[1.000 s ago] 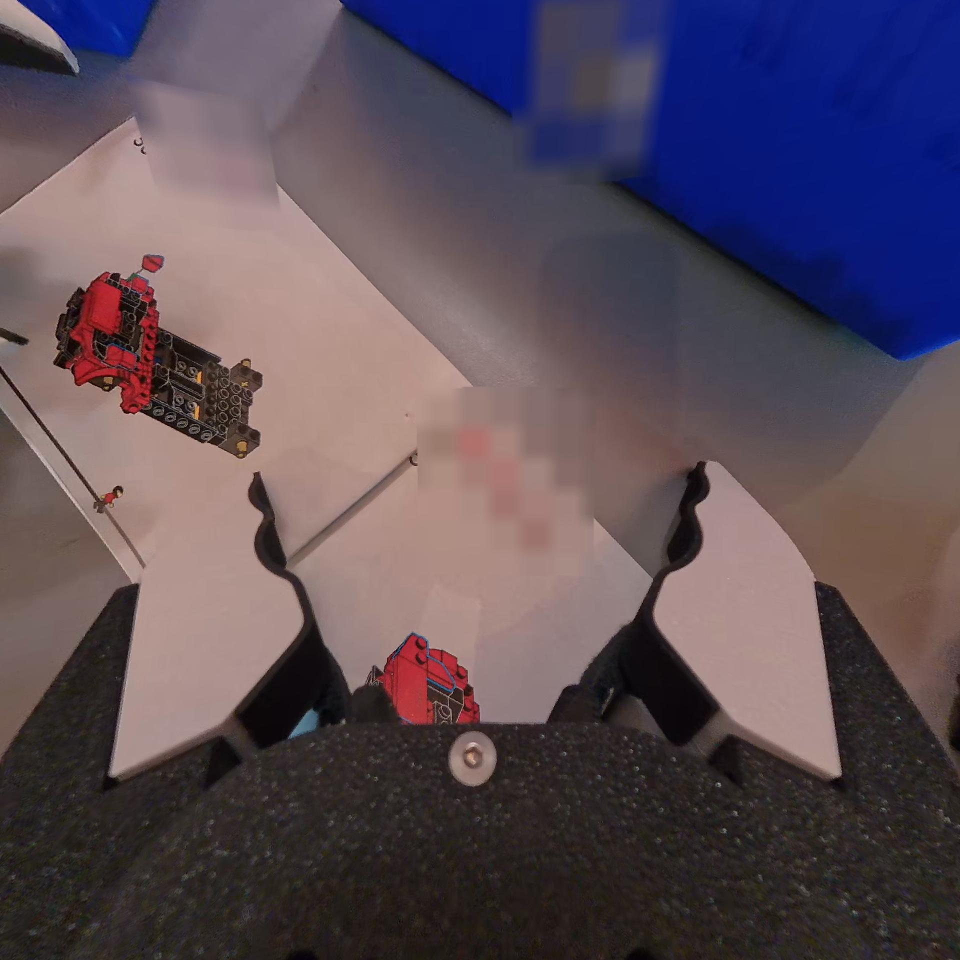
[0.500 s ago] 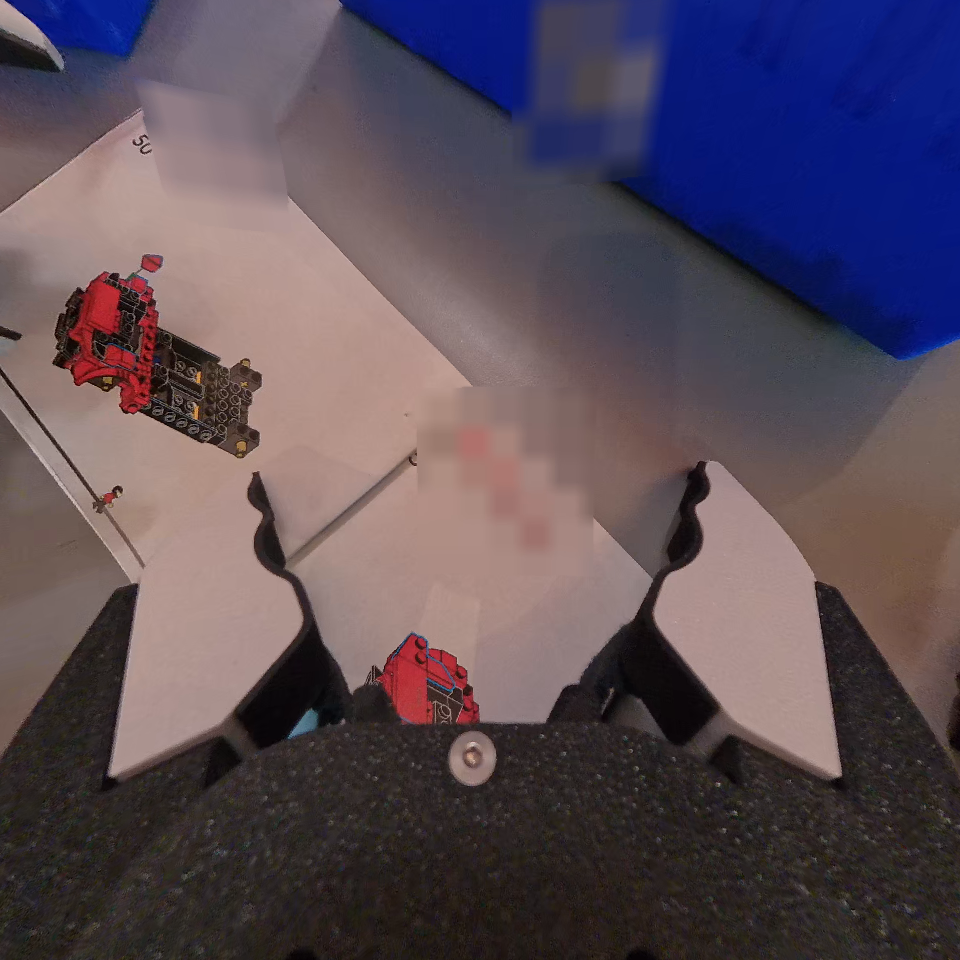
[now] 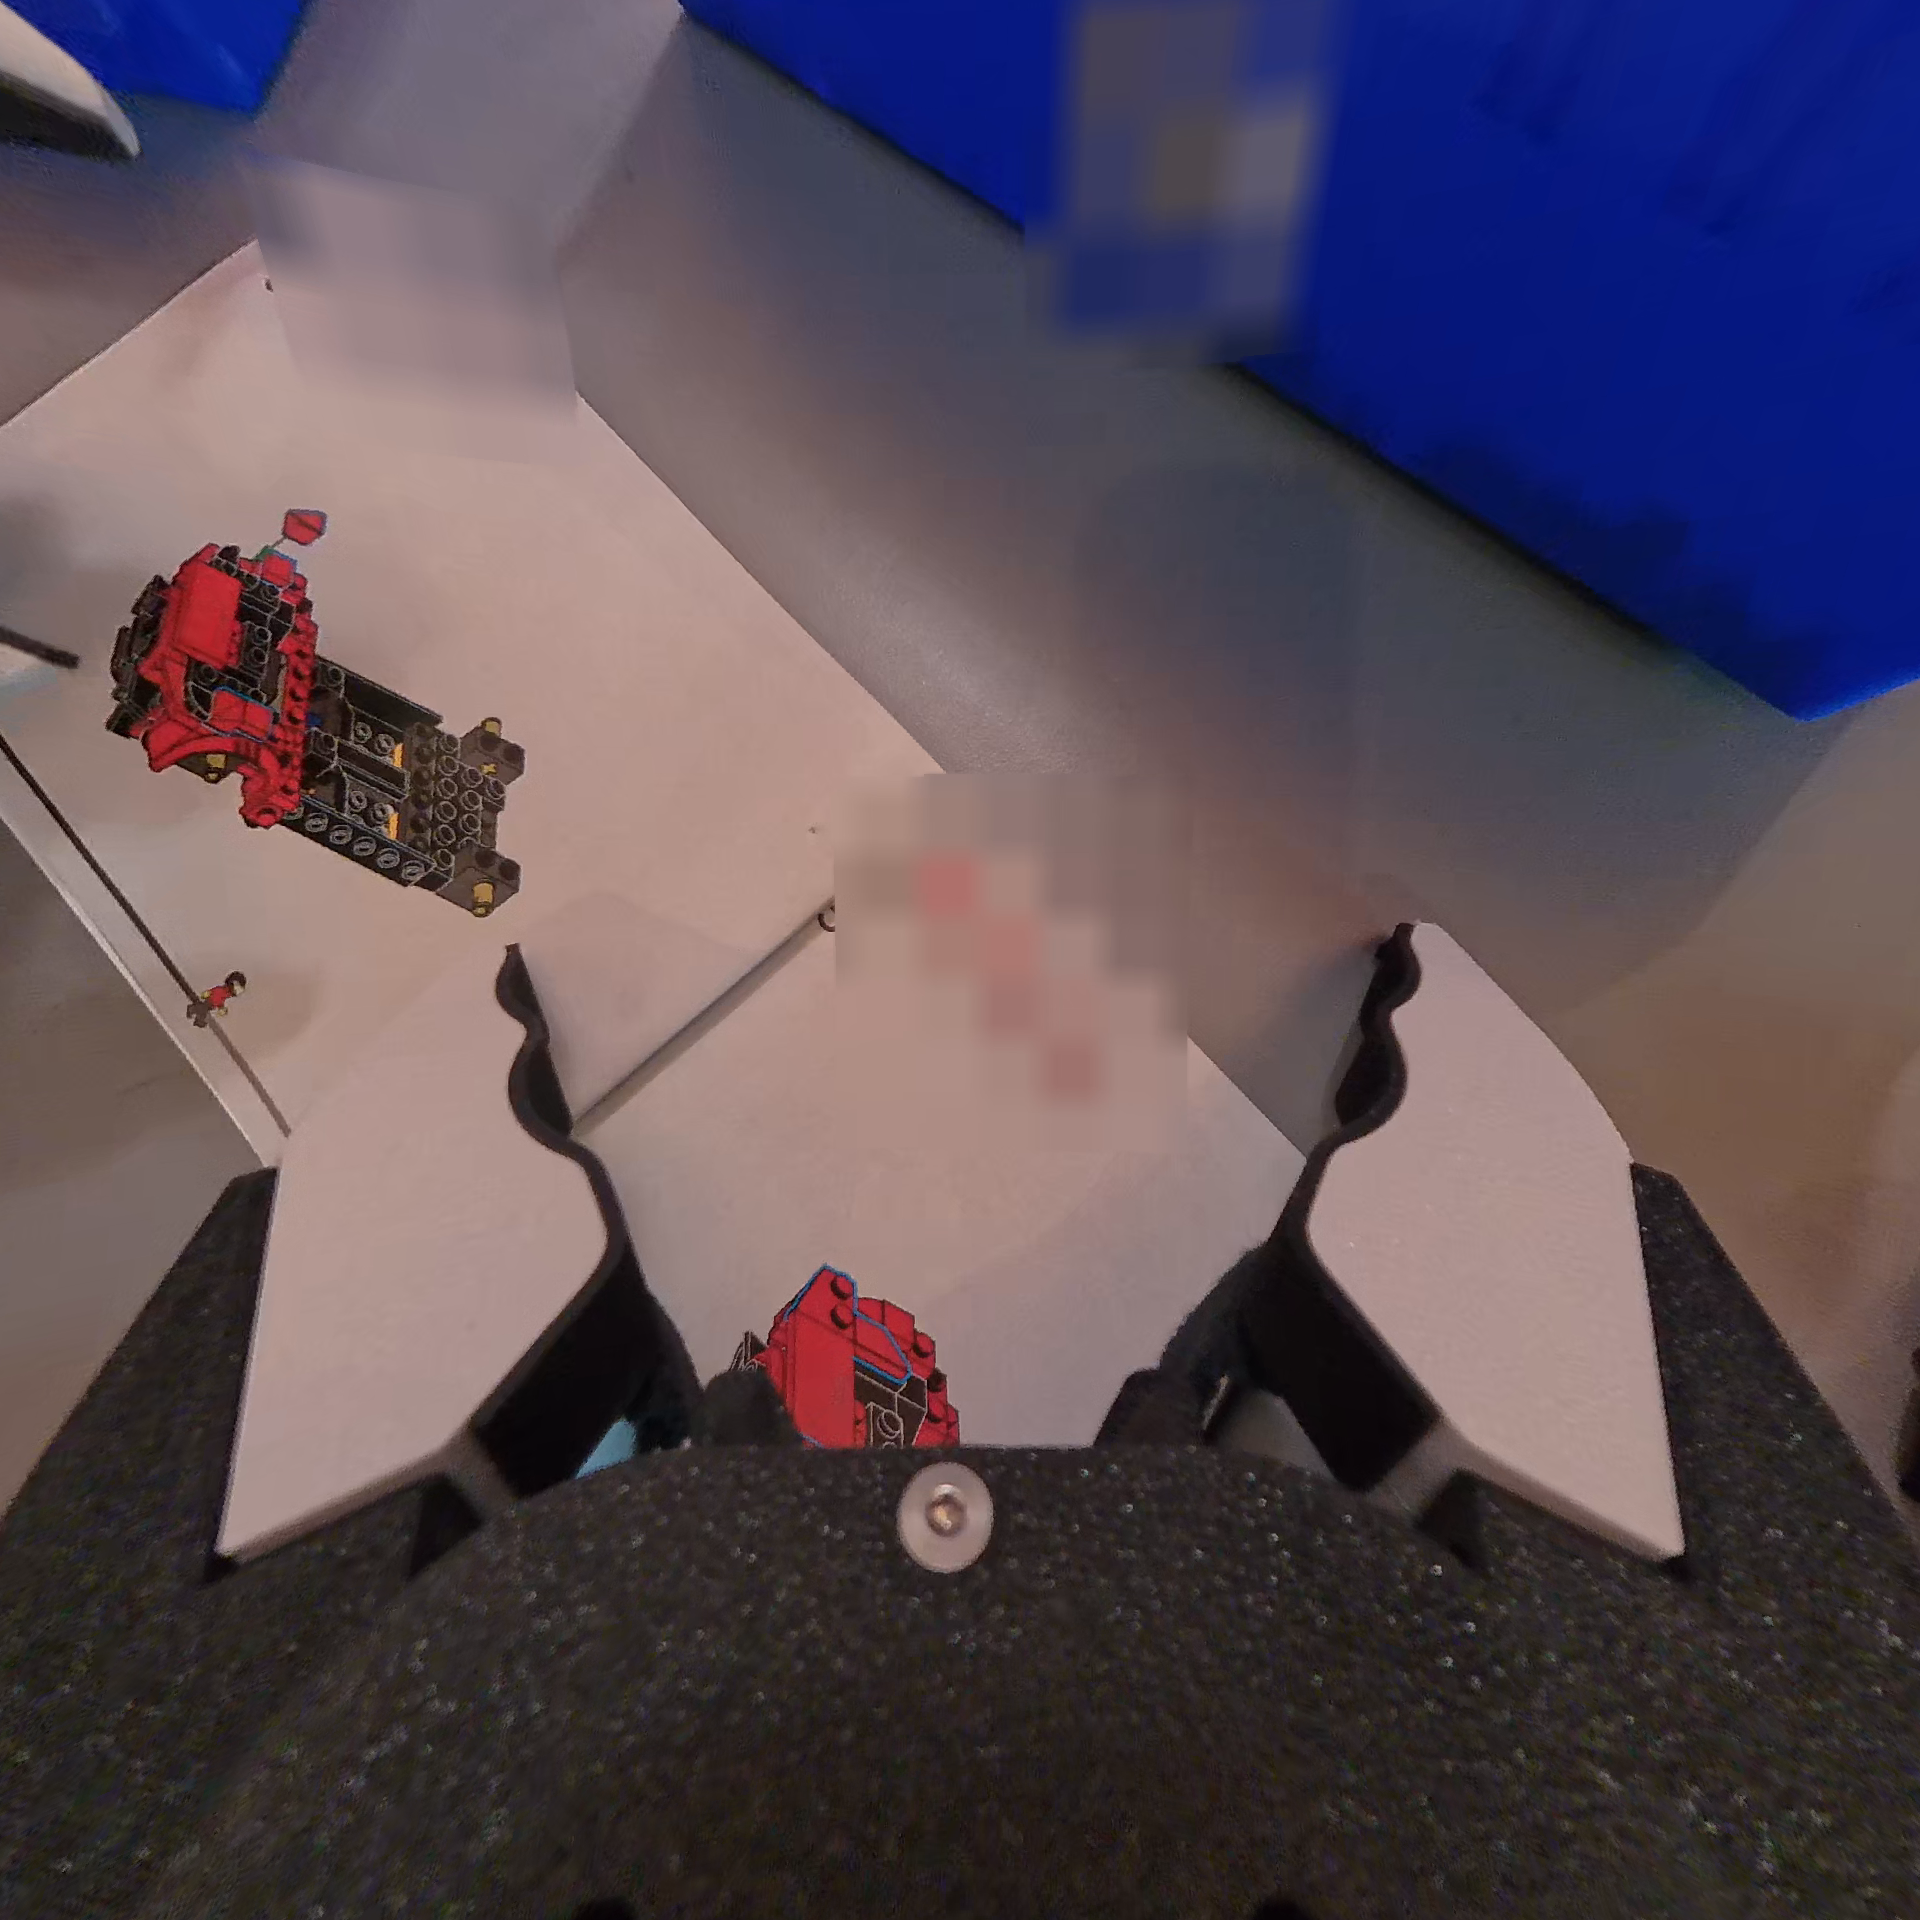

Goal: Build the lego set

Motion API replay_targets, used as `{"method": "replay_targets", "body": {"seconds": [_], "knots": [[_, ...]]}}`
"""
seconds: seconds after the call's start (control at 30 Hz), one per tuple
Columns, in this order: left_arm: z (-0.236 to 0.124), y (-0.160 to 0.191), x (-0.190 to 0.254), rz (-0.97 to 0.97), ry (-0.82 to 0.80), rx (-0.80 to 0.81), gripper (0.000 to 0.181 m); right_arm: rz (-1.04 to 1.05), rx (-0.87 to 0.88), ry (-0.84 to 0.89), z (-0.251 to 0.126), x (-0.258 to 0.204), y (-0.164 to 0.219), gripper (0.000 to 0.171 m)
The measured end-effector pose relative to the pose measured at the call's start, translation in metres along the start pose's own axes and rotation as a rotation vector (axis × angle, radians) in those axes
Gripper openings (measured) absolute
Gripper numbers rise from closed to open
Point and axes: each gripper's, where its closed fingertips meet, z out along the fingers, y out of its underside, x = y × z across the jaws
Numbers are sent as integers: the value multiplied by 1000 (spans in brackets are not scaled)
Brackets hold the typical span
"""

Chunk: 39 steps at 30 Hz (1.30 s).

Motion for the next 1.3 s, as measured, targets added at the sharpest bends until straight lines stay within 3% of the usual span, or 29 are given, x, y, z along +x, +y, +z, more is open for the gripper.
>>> {"method": "replay_targets", "body": {"seconds": [0.27,1.3], "knots": [[2,2,8,70,9,-20,56,0,0,0,0,0,0,144],[1,0,2,54,-7,-2,56,15,-47,-1,-1,0,-1,141]]}}
